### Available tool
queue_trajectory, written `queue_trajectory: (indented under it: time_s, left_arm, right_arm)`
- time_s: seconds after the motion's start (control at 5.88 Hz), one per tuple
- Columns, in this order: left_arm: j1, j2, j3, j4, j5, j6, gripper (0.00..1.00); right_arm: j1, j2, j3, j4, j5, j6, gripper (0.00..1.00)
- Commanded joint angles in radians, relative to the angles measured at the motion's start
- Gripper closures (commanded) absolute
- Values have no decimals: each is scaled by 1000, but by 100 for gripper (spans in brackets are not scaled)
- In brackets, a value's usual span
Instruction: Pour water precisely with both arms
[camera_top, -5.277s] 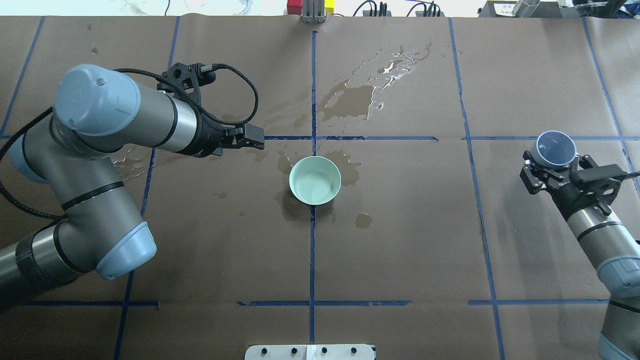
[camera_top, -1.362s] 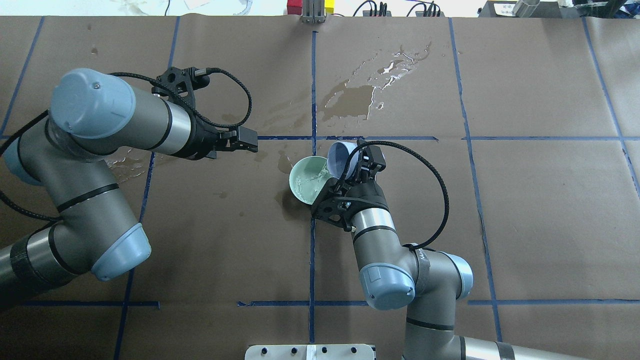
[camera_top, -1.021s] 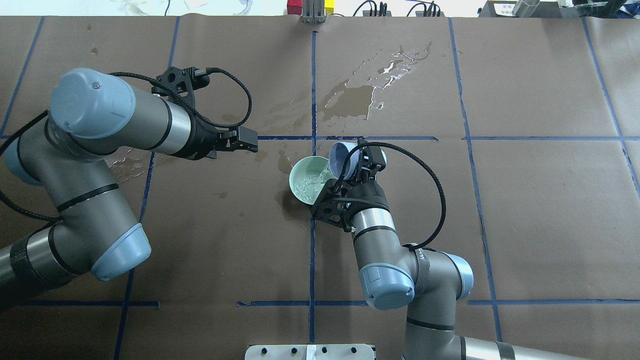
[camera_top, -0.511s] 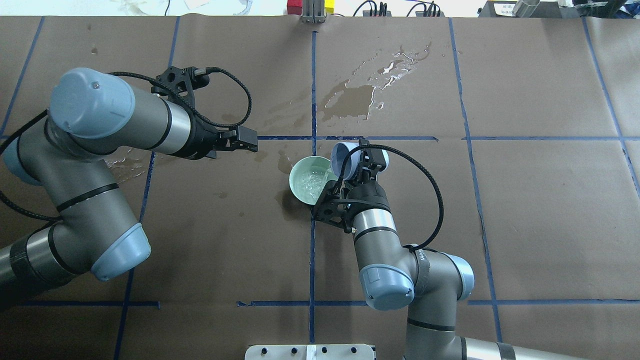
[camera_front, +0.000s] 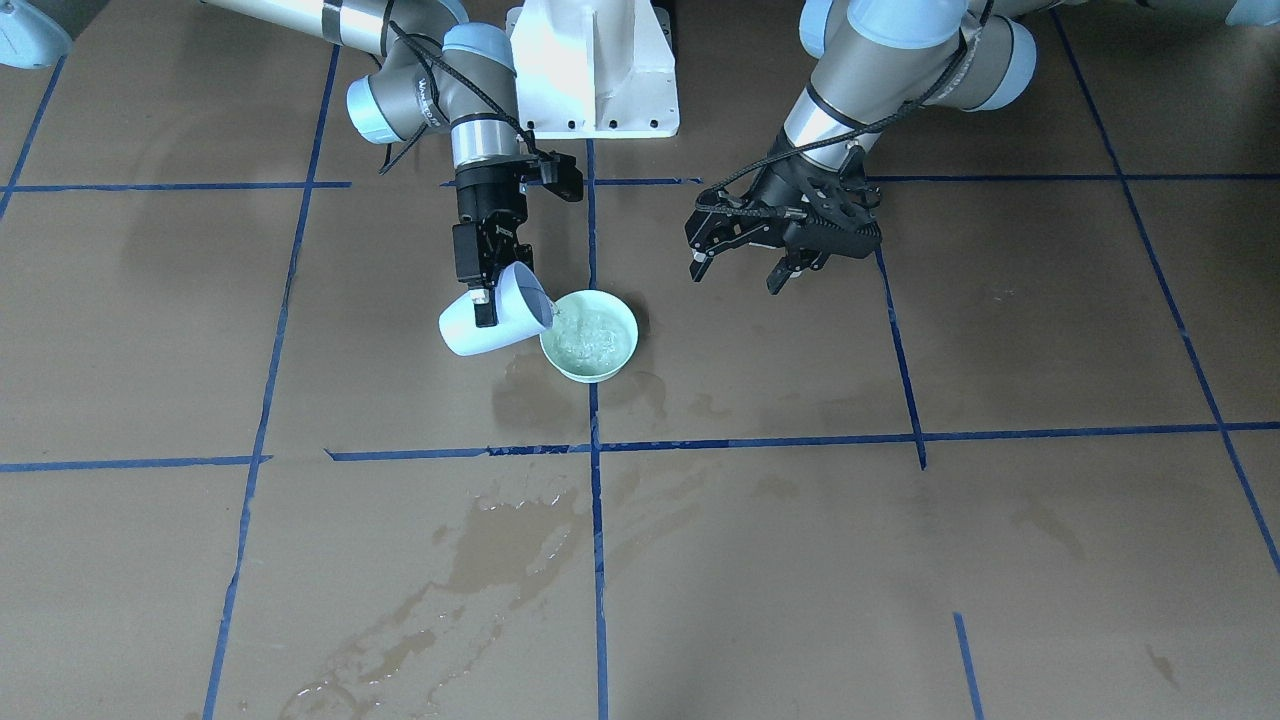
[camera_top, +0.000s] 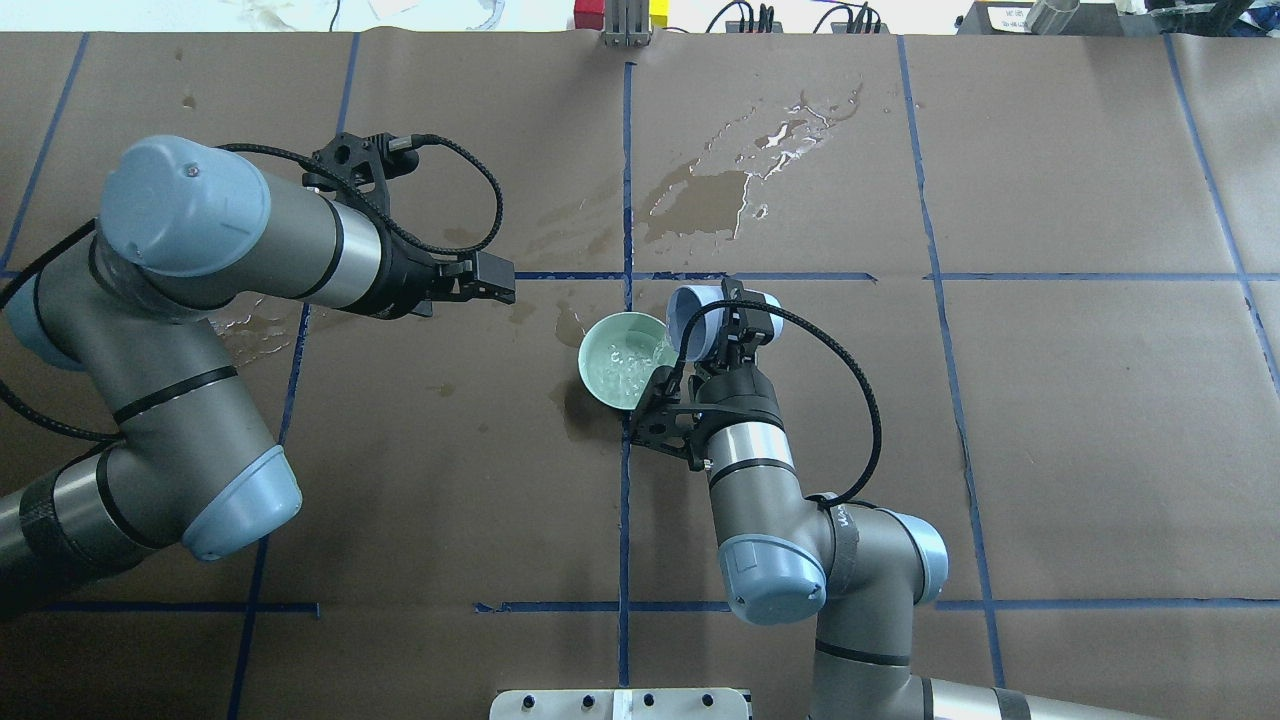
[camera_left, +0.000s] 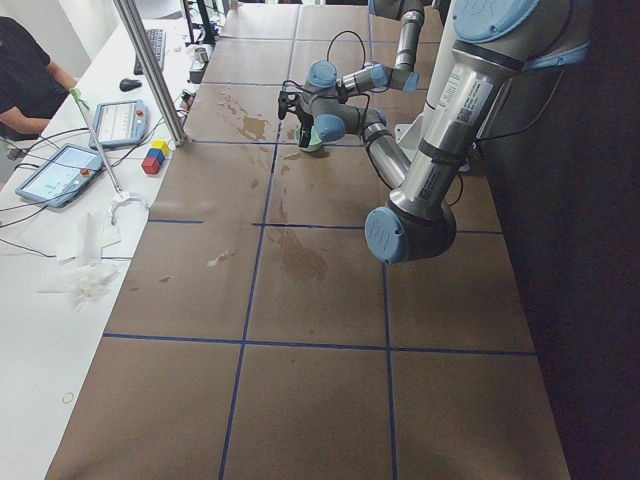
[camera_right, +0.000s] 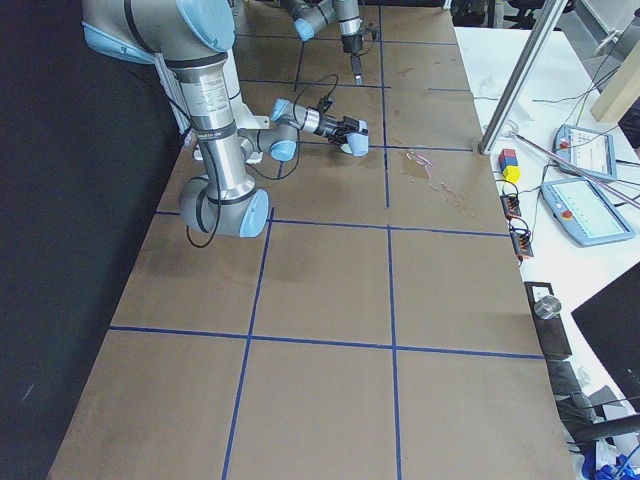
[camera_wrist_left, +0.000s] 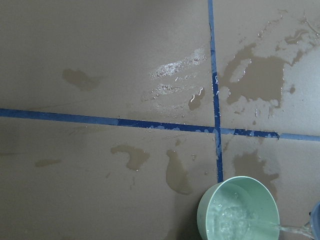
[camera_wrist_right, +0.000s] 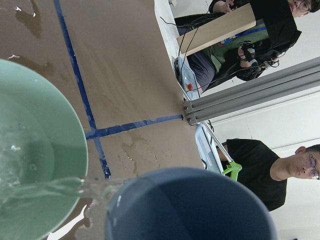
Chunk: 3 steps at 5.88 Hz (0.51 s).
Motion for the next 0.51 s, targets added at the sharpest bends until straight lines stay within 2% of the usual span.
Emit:
queue_trajectory:
  time_s: [0.0, 0.34]
  left_arm:
    - [1, 0, 0, 0, 0, 0, 0]
    - [1, 0, 0, 0, 0, 0, 0]
  right_arm:
    - [-5, 4, -3, -4, -15, -49, 96]
    - [-8, 7, -3, -3, -15, -48, 95]
